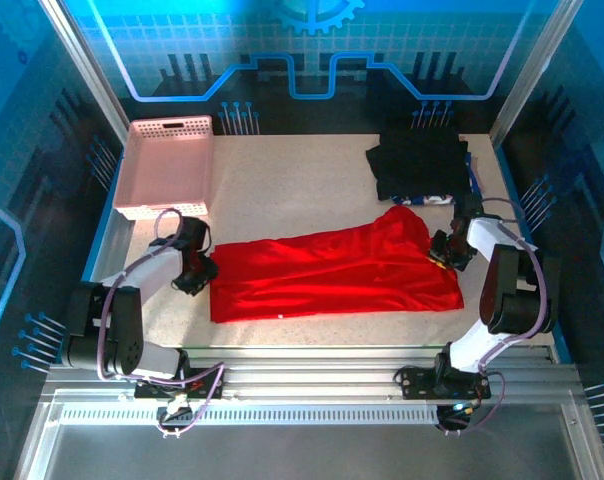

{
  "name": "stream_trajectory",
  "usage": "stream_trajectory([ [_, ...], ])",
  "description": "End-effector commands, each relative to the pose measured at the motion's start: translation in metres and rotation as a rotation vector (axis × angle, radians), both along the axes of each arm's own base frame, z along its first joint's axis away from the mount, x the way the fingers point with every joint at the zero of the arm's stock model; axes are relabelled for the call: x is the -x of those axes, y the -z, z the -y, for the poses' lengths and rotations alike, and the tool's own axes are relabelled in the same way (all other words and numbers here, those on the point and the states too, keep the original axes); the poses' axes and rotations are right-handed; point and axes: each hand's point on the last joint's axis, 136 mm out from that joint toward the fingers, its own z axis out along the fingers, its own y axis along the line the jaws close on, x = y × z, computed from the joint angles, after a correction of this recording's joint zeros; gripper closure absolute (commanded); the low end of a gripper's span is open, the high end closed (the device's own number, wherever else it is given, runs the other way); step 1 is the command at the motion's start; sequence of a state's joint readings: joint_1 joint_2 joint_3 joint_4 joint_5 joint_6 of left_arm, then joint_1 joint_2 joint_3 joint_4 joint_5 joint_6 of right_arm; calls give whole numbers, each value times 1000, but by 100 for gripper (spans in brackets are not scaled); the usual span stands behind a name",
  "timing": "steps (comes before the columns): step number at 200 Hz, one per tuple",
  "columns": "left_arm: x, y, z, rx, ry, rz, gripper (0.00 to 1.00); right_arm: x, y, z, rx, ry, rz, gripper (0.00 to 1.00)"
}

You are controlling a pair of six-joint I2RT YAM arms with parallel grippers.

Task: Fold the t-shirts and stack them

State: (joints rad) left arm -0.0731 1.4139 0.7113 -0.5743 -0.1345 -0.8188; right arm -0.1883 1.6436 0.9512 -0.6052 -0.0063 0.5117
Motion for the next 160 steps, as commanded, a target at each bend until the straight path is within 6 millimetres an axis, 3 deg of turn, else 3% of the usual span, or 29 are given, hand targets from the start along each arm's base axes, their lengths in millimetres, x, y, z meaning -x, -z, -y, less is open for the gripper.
stream_trajectory([
  [1,-3,-21,6,-32,1,27,45,10,-5,11,27,36,-45,57],
  [14,-10,-41,12,-49,10,72,40,10,-14,12,28,42,-31,47],
  [36,-27,-76,27,-49,36,171,36,-3,-35,-1,-33,-5,42,44],
  [59,-58,-104,64,-2,135,288,35,-39,-68,-41,-180,-165,217,43],
  [79,-86,-112,108,83,269,343,34,-68,-89,-80,-208,-357,290,42],
  [95,-110,-115,149,201,371,415,34,-83,-83,-100,-195,-484,253,42],
  [114,-126,-117,187,245,487,442,34,-100,-67,-100,-166,-513,220,44],
  [138,-136,-113,222,307,576,450,34,-119,-48,-94,-145,-523,198,45],
  [160,-137,-111,242,319,633,447,33,-130,-41,-98,-157,-547,196,47],
])
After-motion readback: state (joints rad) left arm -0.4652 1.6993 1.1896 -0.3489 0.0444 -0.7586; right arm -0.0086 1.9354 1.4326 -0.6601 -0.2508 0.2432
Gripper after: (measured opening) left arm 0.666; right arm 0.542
